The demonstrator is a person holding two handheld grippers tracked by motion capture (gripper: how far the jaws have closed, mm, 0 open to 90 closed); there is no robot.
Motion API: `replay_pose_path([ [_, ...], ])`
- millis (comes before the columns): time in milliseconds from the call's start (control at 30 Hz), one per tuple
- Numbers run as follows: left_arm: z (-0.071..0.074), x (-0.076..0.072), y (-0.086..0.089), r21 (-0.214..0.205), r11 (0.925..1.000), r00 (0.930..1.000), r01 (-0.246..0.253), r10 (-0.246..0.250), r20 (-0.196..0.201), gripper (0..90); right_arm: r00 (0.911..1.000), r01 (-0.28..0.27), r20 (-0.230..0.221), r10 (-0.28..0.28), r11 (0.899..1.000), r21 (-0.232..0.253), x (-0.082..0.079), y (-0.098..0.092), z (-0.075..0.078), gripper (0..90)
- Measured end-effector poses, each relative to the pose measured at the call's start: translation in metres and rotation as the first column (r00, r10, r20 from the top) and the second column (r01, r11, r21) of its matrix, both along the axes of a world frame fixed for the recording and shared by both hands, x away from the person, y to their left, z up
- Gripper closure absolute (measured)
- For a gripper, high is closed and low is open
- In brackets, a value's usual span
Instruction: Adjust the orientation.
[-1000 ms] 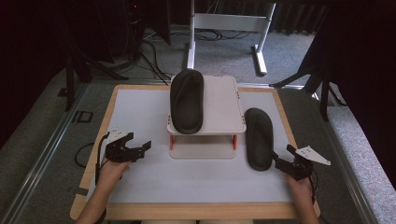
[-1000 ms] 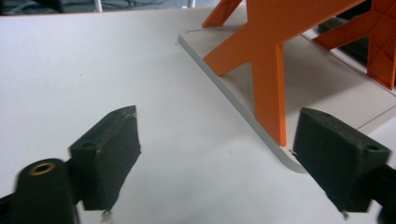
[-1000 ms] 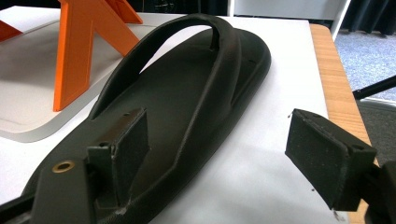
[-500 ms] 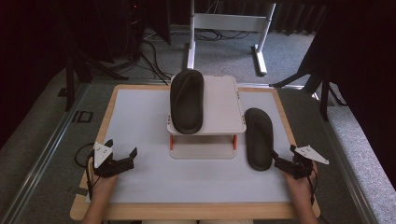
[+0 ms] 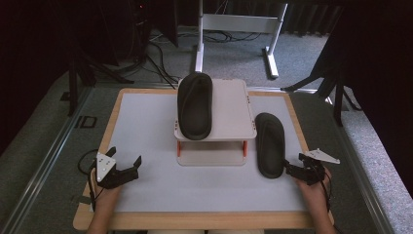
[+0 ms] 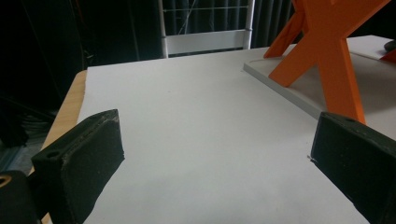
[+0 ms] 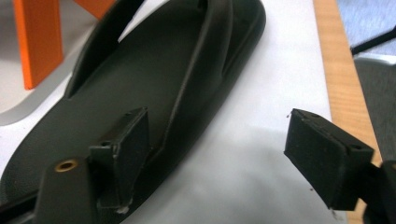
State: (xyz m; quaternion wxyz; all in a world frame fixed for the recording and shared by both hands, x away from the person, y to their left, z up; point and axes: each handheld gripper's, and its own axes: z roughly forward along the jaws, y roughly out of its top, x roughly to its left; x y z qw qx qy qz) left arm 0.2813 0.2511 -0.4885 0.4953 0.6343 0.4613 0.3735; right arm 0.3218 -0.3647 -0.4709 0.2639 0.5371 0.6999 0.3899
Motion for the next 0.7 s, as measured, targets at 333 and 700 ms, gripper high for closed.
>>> replay_pose_path([
  [333, 0.000, -0.002, -0.003, 0.030, 0.9995, 0.9997, 0.010, -0.010, 0.020, 2.1, 0.9962, -0.024, -0.084, 0.023, 1.000, -0.007, 0.015, 0.010, 0.022, 27.4],
  [700, -0.001, -0.003, -0.004, 0.044, 0.9990, 0.9994, 0.012, -0.013, 0.032, 2.1, 0.9851, -0.034, -0.169, 0.032, 0.999, -0.010, 0.046, 0.013, 0.042, 33.6],
])
